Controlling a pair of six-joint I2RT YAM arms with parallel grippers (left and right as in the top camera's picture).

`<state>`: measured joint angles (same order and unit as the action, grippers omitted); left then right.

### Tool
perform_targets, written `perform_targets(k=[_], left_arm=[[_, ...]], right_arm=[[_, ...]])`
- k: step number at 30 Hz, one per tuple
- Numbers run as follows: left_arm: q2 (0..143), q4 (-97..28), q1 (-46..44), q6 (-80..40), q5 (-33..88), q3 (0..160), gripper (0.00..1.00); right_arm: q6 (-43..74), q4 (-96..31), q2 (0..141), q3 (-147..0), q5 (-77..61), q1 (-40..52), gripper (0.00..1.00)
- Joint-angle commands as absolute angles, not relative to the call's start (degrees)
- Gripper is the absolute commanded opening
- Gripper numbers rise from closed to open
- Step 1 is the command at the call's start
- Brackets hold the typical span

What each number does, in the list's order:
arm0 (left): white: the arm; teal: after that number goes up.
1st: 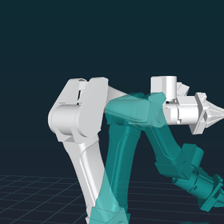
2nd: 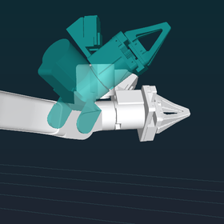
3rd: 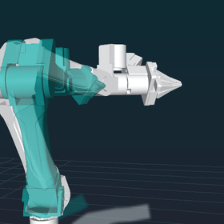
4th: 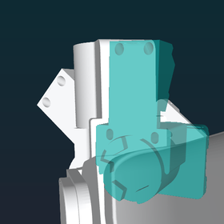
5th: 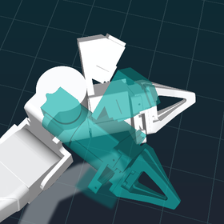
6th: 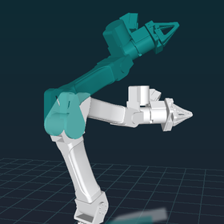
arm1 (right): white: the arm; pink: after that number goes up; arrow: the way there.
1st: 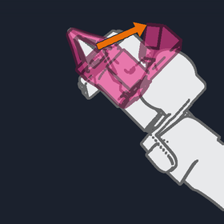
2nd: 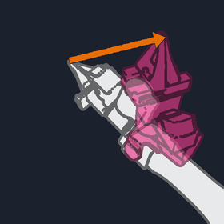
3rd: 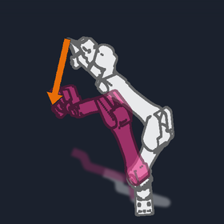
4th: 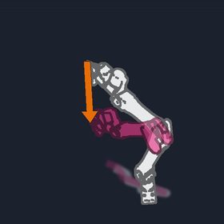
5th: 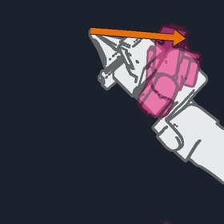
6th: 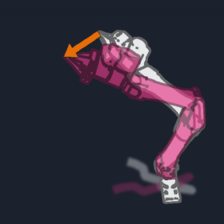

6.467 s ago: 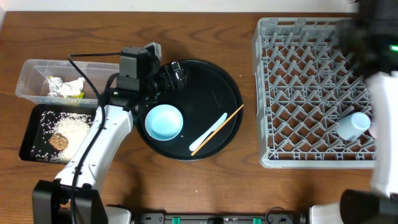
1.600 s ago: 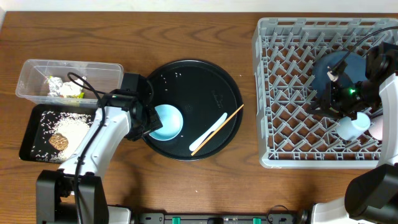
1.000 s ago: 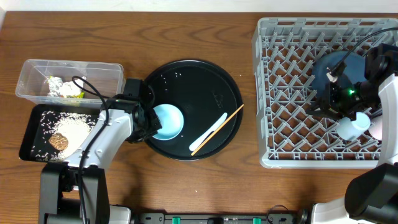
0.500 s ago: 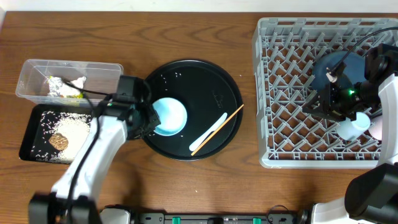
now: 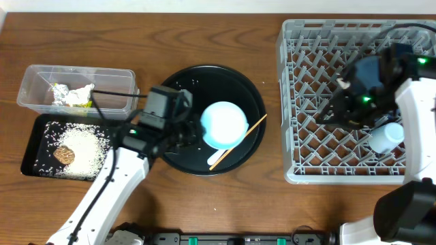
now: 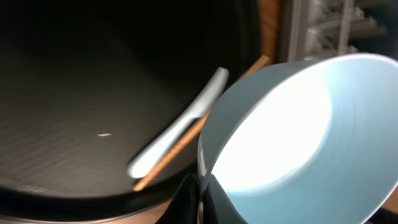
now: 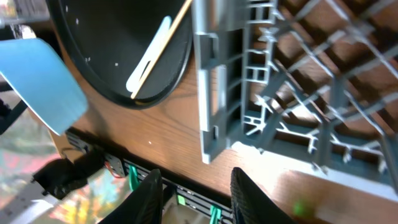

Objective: Sort waste into correct bins and load items into the dishwasher rack
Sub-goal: 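Reach the right gripper to the bowl and grasp its rim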

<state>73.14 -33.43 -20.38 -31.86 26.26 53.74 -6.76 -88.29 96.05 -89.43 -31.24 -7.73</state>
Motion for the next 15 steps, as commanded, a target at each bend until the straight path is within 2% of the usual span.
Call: perform_targets(k=[1,11,13,15], left_arm=[[74.39,-32.1,-23.75,-35.24,26.13,55.09,0.06],[78.32,-29.61,-29.87,-37.5,23.33,55.09,0.06],[78.81,-29.41,-30.17,-37.65,23.33,55.09,0.06],[78.94,-29.45,-30.2,-37.63,23.33,55.09,0.06]], right_arm=[[-7.81,-87.29,96.01,-89.17,-31.99,-3.33,0.31],[-7.79,-80.14,96.01,-89.17,-31.48,10.52,0.3],[-7.75,-78.46,96.01,-89.17,-30.13,13.21,0.32],[-7.38,-77.06,96.01,-89.17,-27.53,15.75,0.39]])
